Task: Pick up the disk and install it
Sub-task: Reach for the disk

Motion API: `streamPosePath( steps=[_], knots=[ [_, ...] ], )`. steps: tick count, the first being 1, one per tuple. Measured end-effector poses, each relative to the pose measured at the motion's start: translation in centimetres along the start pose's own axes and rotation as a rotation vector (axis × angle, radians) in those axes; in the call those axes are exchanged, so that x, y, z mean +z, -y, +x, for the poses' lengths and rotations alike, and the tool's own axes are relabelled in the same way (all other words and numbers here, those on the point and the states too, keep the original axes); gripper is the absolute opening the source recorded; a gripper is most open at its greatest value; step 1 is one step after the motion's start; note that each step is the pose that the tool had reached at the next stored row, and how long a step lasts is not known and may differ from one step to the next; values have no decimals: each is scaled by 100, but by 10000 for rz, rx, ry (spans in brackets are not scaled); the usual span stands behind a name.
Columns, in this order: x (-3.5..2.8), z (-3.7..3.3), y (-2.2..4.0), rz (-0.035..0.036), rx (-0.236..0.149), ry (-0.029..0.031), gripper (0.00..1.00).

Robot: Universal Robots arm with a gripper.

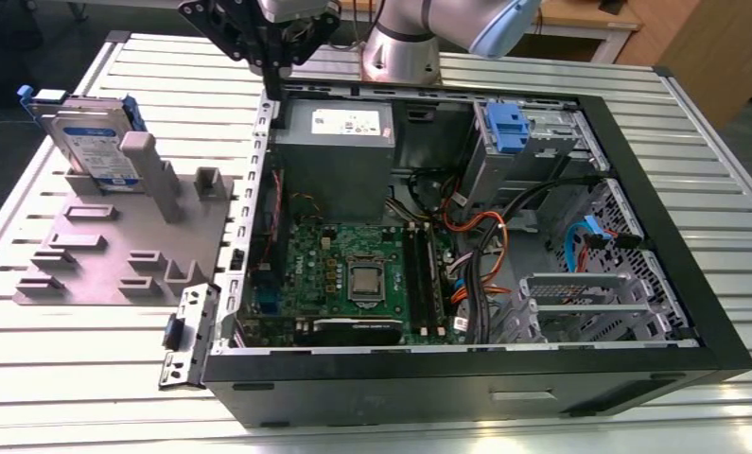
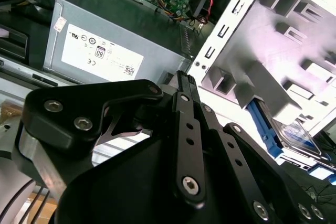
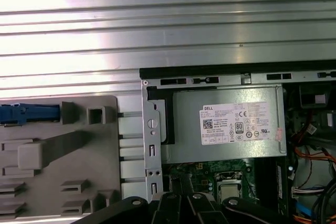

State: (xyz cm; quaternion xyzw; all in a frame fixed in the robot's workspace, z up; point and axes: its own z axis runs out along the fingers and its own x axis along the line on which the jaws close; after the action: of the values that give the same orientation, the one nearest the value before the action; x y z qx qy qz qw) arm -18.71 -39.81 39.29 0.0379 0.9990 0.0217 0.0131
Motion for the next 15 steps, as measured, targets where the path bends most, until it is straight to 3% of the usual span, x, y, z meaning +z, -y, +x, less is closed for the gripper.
streamPosePath(
  steps=[7,11,15],
  knots=[
    [1,56,-3,0,-2,0,11],
    [1,130,-1,-1,-1,1,11],
    [0,138,0,1,-1,0,11]
  ],
)
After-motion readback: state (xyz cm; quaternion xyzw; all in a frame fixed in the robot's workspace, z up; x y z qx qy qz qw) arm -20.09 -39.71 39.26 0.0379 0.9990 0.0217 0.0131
